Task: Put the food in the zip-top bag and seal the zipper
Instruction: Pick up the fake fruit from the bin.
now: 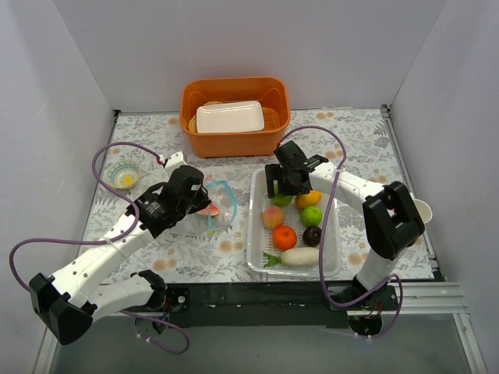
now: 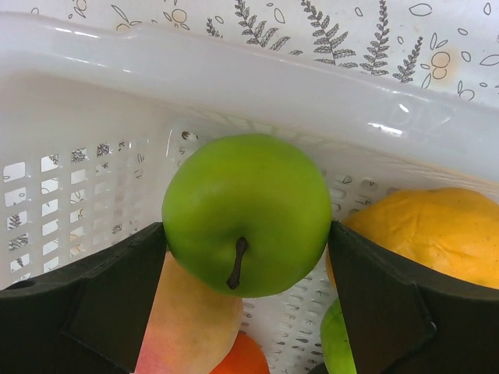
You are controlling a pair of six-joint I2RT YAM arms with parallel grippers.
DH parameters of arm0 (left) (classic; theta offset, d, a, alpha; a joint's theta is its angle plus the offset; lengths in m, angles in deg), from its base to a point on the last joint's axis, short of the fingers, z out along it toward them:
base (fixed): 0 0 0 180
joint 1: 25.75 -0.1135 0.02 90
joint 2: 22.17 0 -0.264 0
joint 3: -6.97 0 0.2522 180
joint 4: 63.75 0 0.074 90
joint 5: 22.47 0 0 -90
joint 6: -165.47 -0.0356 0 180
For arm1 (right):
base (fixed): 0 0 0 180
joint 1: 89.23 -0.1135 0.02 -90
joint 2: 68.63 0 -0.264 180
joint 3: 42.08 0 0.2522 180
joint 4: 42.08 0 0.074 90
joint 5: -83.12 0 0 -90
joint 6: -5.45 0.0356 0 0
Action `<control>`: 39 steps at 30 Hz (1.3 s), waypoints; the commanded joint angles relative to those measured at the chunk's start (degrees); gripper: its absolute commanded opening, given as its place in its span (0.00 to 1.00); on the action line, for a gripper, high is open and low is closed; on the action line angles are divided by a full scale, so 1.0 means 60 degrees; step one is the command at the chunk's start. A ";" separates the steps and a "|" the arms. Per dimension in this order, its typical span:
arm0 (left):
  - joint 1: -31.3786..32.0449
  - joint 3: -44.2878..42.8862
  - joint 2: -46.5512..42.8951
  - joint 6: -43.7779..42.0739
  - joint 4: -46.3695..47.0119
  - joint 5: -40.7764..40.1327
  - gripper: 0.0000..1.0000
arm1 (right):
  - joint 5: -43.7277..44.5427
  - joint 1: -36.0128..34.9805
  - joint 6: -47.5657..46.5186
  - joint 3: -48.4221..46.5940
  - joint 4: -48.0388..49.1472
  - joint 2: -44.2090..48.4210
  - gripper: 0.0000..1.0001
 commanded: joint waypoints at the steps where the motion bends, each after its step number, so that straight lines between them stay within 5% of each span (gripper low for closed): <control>1: 0.0026 -0.0066 -0.0020 -0.0137 0.0095 0.0015 0.00 | -0.0082 0.0054 -0.0104 -0.0287 0.0149 -0.0078 0.90; 14: 0.0026 -0.0022 -0.0035 -0.0181 0.0184 0.0074 0.00 | -0.0009 0.0054 -0.0382 -0.0067 0.0266 0.0039 0.86; 30: 0.0026 0.0051 -0.0078 -0.0152 0.0198 0.0103 0.00 | -0.0155 0.0068 -0.0777 0.0079 0.0339 0.0712 0.49; 39: 0.0026 0.0052 0.0038 -0.0210 0.0403 0.0264 0.00 | -0.0375 0.0054 -0.0807 0.0226 0.0325 0.1576 0.40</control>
